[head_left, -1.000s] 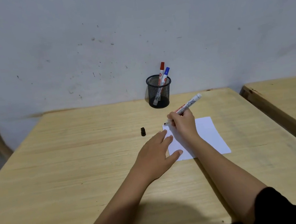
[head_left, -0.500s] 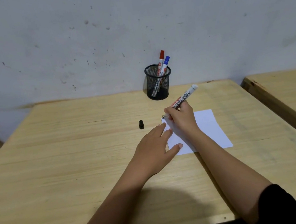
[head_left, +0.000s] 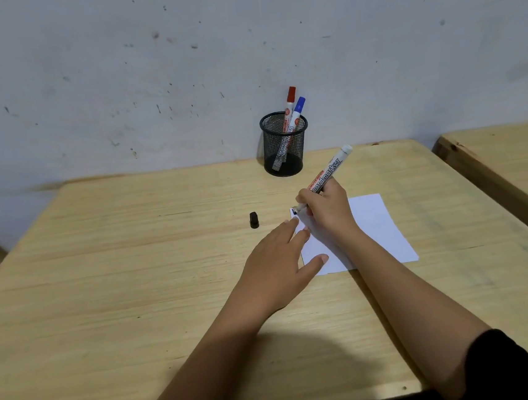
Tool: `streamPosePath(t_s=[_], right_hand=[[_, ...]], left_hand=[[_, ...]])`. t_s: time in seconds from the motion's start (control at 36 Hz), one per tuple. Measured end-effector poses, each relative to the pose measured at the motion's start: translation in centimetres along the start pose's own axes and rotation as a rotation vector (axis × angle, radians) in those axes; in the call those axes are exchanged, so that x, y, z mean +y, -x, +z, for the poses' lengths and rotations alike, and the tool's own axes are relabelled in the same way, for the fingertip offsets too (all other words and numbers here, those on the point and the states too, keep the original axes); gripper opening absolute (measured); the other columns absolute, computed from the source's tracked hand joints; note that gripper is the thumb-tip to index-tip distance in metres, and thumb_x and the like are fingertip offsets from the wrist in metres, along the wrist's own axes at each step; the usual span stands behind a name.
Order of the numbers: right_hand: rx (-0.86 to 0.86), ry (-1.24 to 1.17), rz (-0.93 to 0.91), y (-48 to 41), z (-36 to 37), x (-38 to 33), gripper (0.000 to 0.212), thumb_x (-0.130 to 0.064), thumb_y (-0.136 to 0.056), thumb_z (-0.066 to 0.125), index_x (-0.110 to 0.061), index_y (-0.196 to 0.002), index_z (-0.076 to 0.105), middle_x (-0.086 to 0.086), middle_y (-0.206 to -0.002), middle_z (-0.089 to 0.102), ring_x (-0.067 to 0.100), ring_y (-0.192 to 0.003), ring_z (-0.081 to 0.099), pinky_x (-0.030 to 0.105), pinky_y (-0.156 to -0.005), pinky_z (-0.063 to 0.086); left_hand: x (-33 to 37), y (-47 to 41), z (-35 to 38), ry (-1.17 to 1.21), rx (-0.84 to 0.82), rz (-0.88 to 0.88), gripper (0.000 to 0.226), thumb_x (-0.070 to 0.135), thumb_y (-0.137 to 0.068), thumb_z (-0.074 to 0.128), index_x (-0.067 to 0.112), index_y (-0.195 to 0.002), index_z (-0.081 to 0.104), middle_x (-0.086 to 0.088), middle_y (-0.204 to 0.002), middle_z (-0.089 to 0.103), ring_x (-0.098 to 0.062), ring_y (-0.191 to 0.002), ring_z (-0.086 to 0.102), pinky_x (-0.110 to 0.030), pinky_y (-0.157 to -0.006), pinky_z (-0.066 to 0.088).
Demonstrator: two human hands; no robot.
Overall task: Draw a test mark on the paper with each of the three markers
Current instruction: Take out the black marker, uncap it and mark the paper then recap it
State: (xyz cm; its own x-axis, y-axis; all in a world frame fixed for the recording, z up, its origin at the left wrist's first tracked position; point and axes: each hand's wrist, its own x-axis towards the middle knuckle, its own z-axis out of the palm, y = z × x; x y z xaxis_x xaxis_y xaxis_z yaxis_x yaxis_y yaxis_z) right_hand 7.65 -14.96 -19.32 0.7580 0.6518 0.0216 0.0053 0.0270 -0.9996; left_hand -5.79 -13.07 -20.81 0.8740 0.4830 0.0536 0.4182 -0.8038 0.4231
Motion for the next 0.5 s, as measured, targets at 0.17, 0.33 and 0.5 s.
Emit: streamPosePath(t_s=[0.17,0.33,0.5], right_hand=[[0.048,-0.144,0.056,-0.3,-0.5,0.1,0.016,-0.001,-0.079,0.056,-0.01,-0.077,0.044,0.003,-0.063,0.045,0.012,-0.054,0.043,0.026,-0.059,0.043],[0.048,-0.432,0.093,-0.6,-1.6,-0.7,0.004,-0.004,-0.087,0.058,-0.003,-0.087,0.054,0.005,-0.064,0.053,0.008,-0.053,0.051,0.015,-0.053,0.047],[-0.004,-0.42,0.034,-0.3,-3.2,-2.7,0.014,0.001,-0.086,0.058,-0.006,-0.074,0.062,0.0,-0.055,0.062,0.01,-0.053,0.057,0.013,-0.057,0.05]], left_hand=[[0.1,0.0,-0.1,0.003,0.005,0.001,0.061,0.053,-0.094,0.036,0.024,-0.147,0.028,0.007,-0.16,0.013,-0.008,-0.147,0.01,-0.028,-0.115,0.018],[0.2,-0.3,-0.4,0.006,-0.001,-0.011,0.059,0.053,-0.091,0.042,0.022,-0.142,0.037,0.004,-0.158,0.021,-0.01,-0.146,0.016,-0.031,-0.113,0.023],[0.7,-1.1,-1.4,0.003,-0.034,-0.022,0.05,0.047,-0.088,0.051,0.015,-0.126,0.05,0.003,-0.143,0.039,-0.014,-0.133,0.032,-0.03,-0.097,0.037]])
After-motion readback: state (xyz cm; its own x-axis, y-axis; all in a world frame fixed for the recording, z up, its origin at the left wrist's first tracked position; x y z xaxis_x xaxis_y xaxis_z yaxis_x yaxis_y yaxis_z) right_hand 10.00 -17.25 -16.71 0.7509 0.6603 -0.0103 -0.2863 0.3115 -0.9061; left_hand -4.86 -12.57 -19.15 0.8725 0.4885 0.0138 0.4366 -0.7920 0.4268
